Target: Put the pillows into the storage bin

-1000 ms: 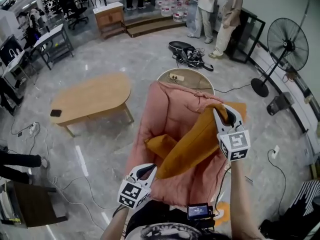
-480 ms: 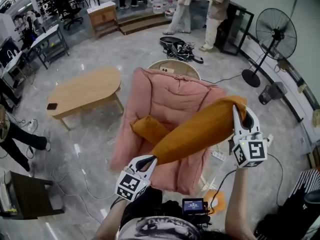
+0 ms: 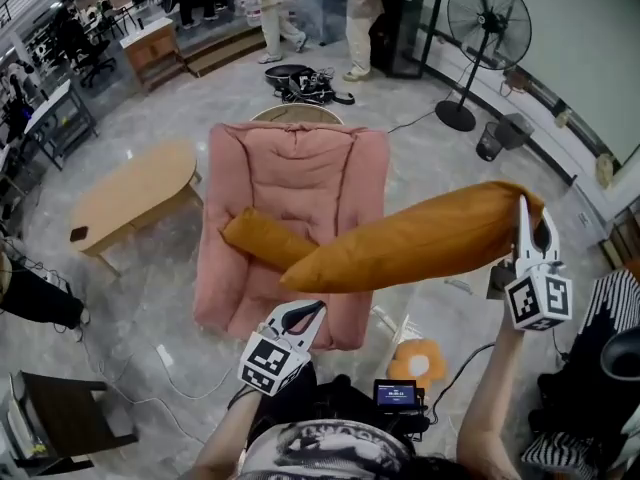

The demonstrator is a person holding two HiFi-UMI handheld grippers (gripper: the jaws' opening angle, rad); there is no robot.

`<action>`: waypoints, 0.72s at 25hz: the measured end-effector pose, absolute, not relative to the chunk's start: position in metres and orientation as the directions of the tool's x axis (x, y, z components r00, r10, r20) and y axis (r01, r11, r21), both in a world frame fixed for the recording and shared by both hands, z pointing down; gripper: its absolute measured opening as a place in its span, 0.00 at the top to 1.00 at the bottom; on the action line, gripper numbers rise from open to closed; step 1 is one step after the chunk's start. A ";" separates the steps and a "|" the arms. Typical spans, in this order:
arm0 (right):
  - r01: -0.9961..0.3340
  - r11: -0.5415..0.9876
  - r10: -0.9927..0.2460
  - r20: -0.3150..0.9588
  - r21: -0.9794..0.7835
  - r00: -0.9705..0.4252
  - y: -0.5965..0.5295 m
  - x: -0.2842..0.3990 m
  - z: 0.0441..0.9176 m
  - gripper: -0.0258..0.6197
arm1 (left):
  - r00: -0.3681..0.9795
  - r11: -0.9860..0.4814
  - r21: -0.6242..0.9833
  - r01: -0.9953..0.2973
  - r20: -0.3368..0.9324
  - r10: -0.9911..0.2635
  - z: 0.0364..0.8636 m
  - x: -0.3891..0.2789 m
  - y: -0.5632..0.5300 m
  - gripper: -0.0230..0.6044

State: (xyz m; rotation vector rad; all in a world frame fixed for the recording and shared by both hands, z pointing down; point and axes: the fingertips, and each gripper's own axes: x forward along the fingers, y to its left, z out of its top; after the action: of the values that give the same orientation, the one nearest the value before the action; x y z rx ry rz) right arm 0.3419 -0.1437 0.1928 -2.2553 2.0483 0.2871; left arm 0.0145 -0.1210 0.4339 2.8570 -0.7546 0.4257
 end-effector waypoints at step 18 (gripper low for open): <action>-0.882 -0.386 -0.900 0.097 0.271 0.424 0.020 0.463 0.314 0.89 | 0.912 -0.978 0.076 -0.193 0.381 -0.150 0.450 0.119 -0.001 0.94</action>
State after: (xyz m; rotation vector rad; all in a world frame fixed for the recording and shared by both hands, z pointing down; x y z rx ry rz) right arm 0.4630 0.0201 0.3144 -2.8793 1.8531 0.1130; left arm 0.1190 -0.0013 0.4505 2.9619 -0.2661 0.5771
